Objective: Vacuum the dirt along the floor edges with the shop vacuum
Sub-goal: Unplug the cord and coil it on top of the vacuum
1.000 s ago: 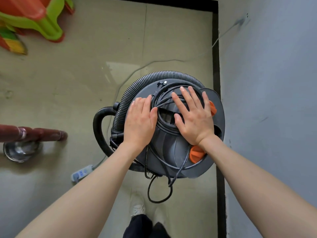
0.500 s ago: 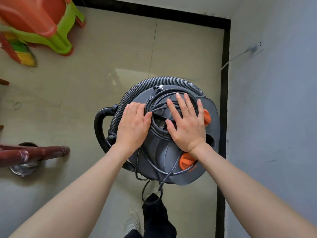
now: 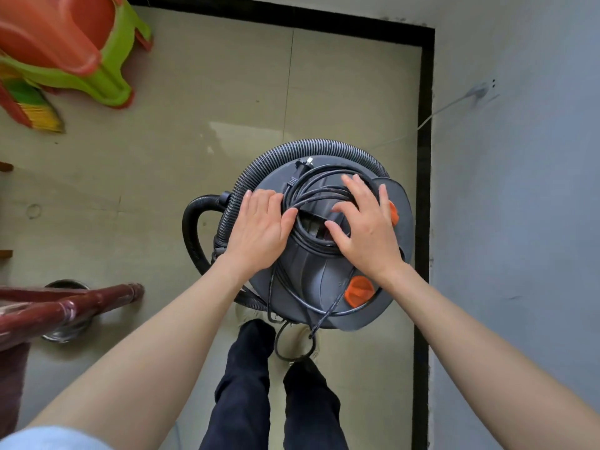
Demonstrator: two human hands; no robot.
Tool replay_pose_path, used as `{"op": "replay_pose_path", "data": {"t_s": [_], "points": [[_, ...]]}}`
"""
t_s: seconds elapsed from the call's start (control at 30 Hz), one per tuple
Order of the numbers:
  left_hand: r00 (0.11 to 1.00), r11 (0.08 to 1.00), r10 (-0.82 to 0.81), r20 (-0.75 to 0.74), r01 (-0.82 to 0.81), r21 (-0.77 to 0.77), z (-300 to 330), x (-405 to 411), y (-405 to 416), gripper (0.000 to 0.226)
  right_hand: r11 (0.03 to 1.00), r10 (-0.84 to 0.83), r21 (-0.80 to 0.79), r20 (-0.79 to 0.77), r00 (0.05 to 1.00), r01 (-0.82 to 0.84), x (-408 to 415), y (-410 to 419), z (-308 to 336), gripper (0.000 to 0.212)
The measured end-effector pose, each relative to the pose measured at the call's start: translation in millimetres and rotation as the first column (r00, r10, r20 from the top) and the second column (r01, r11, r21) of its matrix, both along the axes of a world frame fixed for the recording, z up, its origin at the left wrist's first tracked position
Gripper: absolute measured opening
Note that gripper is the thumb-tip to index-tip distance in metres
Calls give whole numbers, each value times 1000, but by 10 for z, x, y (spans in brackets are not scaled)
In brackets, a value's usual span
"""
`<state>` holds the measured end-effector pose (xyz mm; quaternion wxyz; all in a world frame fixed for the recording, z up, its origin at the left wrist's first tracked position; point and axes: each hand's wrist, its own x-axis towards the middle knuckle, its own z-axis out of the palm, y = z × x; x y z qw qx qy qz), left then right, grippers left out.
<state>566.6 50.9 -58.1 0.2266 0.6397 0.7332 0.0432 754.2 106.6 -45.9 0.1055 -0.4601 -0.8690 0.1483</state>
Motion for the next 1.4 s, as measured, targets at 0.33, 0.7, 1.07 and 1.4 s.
{"op": "replay_pose_path", "data": {"t_s": [0.33, 0.7, 1.07, 1.4], "points": [[985, 986, -147, 95, 154, -63, 29, -157, 151, 55, 964, 20, -264, 26, 999, -12, -219, 157, 306, 19], [937, 954, -234, 260, 273, -127, 54, -329, 391, 57, 67, 9, -978, 200, 980, 199, -535, 674, 487, 35], [930, 873, -169, 327, 295, -388, 162, -338, 576, 37, -10, -195, -949, 312, 930, 316, -681, 651, 443, 61], [909, 867, -85, 407, 269, -420, 201, -384, 541, 34, 101, -233, -888, 418, 878, 449, -785, 564, 438, 66]]}}
